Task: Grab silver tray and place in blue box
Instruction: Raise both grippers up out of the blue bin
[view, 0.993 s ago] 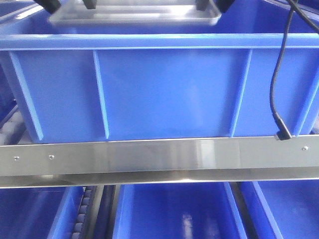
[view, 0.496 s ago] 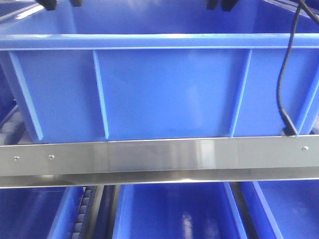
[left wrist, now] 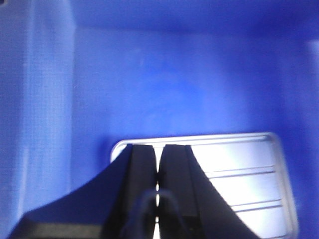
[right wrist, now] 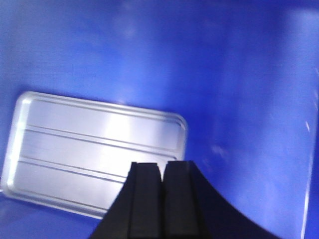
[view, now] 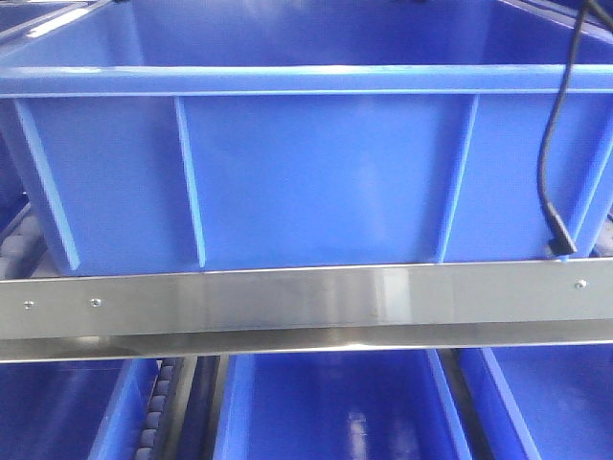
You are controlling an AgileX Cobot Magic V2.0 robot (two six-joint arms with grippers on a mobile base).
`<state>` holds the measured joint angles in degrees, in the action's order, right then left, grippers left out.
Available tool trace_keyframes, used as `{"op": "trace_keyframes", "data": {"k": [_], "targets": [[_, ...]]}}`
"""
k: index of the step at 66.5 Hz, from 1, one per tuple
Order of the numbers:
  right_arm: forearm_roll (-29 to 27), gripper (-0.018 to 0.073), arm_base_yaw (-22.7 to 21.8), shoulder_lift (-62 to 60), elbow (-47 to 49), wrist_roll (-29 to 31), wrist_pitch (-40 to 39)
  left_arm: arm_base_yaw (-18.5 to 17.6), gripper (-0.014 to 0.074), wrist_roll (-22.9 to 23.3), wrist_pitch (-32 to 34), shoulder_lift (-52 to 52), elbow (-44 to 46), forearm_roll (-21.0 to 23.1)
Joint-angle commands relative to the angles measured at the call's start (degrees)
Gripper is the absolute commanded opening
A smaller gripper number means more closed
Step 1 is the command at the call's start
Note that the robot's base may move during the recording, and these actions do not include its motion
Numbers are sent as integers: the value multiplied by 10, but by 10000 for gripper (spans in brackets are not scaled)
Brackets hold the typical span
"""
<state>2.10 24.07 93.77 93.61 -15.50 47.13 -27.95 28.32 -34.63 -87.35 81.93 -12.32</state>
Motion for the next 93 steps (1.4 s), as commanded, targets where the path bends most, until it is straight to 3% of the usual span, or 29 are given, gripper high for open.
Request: {"op": "trace_keyframes", "data": {"k": [1, 9, 15, 24, 29, 38, 50, 63, 93], "targets": [[-26, 55, -1, -69, -25, 47, -98, -3, -5, 4, 77, 55, -14, 1], [-37, 55, -1, -141, -130, 95, -207, -3, -5, 4, 164, 108, -109, 1], [-37, 55, -1, -208, -215, 126, -293, -3, -5, 3, 291, 162, -199, -8], [-36, 55, -1, -309, -348, 148, -403, -3, -5, 3, 495, 225, -327, -82], [-31, 55, -1, -361, -414, 151, -454, -3, -6, 3, 549, 256, -377, -123], [-31, 55, -1, -447, -507, 151, -471, -3, -6, 3, 549, 318, -446, -127], [-31, 55, -1, -559, -590, 151, -390, -3, -6, 3, 548, 415, -530, -126], [-31, 55, -1, -645, -599, 149, -294, -3, -6, 3, 546, 524, -600, -128], [-31, 55, -1, -662, -599, 149, -303, -3, -6, 3, 548, 571, -617, -128]]}}
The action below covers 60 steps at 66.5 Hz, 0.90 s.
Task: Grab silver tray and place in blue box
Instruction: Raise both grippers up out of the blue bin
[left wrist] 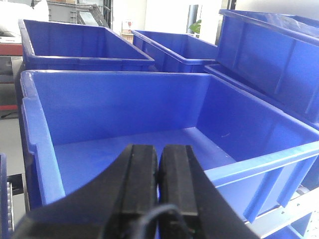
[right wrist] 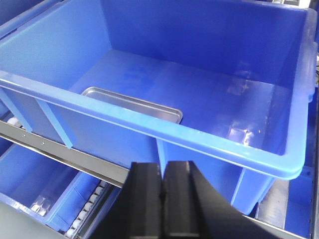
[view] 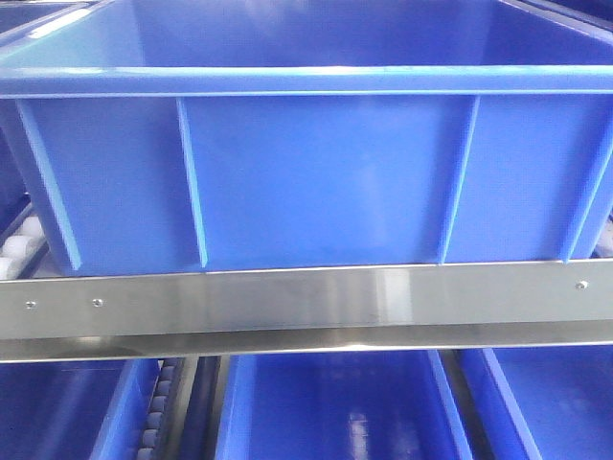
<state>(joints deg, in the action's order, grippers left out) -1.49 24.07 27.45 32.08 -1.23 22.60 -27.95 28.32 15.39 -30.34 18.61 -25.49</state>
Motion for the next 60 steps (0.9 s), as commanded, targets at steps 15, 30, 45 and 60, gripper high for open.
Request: {"op": "trace_keyframes", "data": {"k": [15, 30, 45, 60], "targets": [[5, 55, -1, 1, 16, 7, -195, -3, -6, 3, 48, 1, 16, 4], [5, 55, -1, 1, 16, 7, -204, -3, -6, 3, 48, 1, 16, 4], [5, 55, -1, 1, 16, 7, -206, -3, -6, 3, 48, 1, 16, 4], [38, 55, -30, -16, -22, 7, -226, -3, -6, 3, 48, 1, 16, 4]]}}
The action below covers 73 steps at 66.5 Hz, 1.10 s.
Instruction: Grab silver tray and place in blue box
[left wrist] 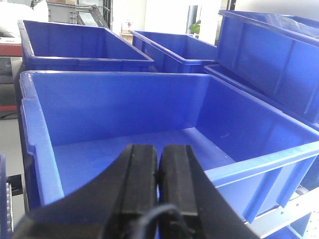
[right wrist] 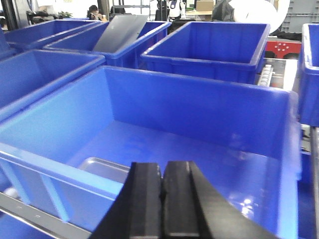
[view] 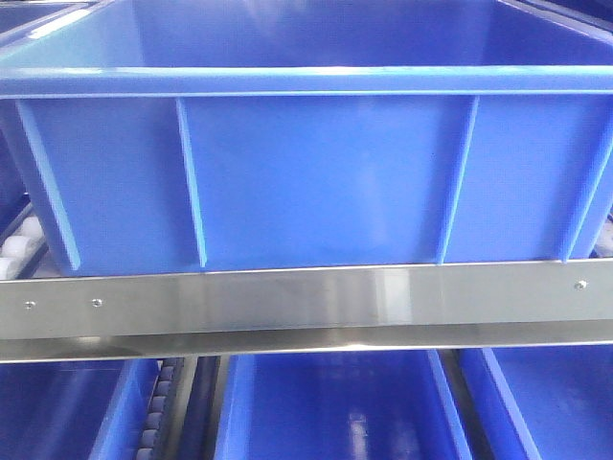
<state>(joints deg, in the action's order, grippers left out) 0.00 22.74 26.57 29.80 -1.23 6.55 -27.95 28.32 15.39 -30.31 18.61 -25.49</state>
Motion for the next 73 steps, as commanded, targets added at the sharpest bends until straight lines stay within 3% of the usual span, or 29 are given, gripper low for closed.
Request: {"op": "trace_keyframes", "data": {"k": [1, 16, 31, 48, 73], "targets": [[27, 55, -28, -13, -7, 7, -72, -3, -6, 3, 48, 0, 16, 4], [31, 55, -142, -106, -122, 7, -118, -3, -6, 3, 48, 0, 16, 4], [31, 55, -208, -222, -221, 7, -115, -3, -6, 3, 48, 0, 16, 4], [31, 55, -212, -283, -305, 6, -135, -3, -6, 3, 48, -1, 16, 4], [30, 55, -212, -283, -304, 6, -124, -3, -6, 3, 49, -4, 16, 4]]}}
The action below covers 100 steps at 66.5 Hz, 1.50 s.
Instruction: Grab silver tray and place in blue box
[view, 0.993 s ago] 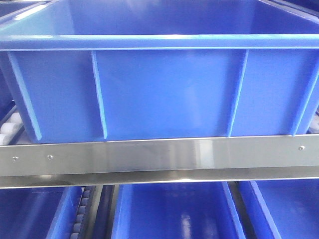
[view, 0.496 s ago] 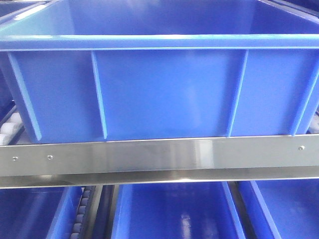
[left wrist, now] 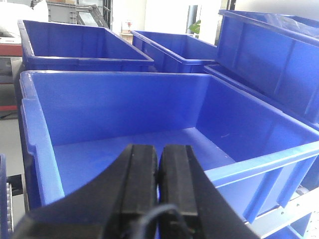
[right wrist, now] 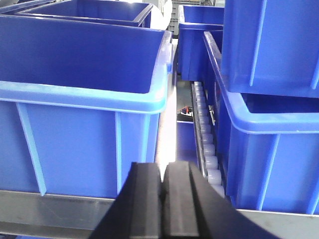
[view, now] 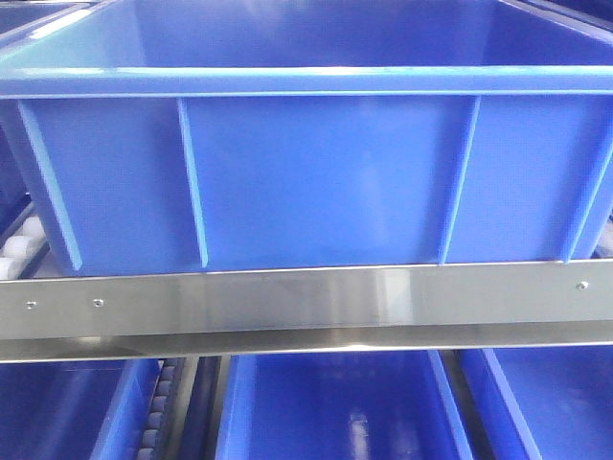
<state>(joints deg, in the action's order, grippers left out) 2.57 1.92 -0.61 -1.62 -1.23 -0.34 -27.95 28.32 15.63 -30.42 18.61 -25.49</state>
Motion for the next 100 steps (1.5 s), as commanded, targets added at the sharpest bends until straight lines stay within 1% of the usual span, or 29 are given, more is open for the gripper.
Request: {"op": "trace_keyframes", "data": {"k": [1, 9, 65, 69, 75, 78, 80, 81, 83, 84, 88, 90, 92, 95, 98, 100], "targets": [[2, 55, -4, -11, 11, 6, -55, -3, -6, 3, 47, -3, 16, 4], [-10, 55, -4, -11, 11, -3, -55, -3, -6, 3, 47, -3, 16, 4], [-10, 55, -4, -11, 11, -3, -45, -3, -6, 3, 47, -3, 16, 4], [-10, 55, -4, -11, 11, -3, -45, 4, -6, 2, 42, 1, 16, 10], [-10, 55, -4, -11, 11, -3, -45, 28, -6, -3, 43, 4, 16, 10], [-10, 55, -4, -11, 11, -3, -45, 41, -6, -25, 43, 4, 15, 15], [-10, 55, -4, -11, 11, -3, -45, 53, -6, -66, 43, 5, 15, 32], [-10, 55, -4, -11, 11, -3, -45, 59, -6, -98, 42, 8, 15, 48], [-10, 55, -4, -11, 11, -3, -45, 68, -6, -141, 42, 12, 14, 77], [-10, 55, -4, -11, 11, -3, -45, 73, -6, -170, 42, 16, 11, 88], [-10, 55, -4, -11, 11, -3, -45, 86, -6, -239, 43, 32, 1, 134], [-10, 55, -4, -11, 11, -3, -45, 91, -6, -263, 42, 43, -7, 147], [-10, 55, -4, -11, 11, -3, -45, 96, -6, -275, 36, 53, -16, 161], [-10, 55, -4, -11, 11, -3, -45, 102, -6, -276, 18, 73, -29, 178], [-10, 55, -4, -11, 11, -3, -45, 110, -6, -276, -18, 96, -45, 199], [-10, 55, -4, -11, 11, -3, -45, 117, -6, -276, -42, 115, -56, 201]]}}
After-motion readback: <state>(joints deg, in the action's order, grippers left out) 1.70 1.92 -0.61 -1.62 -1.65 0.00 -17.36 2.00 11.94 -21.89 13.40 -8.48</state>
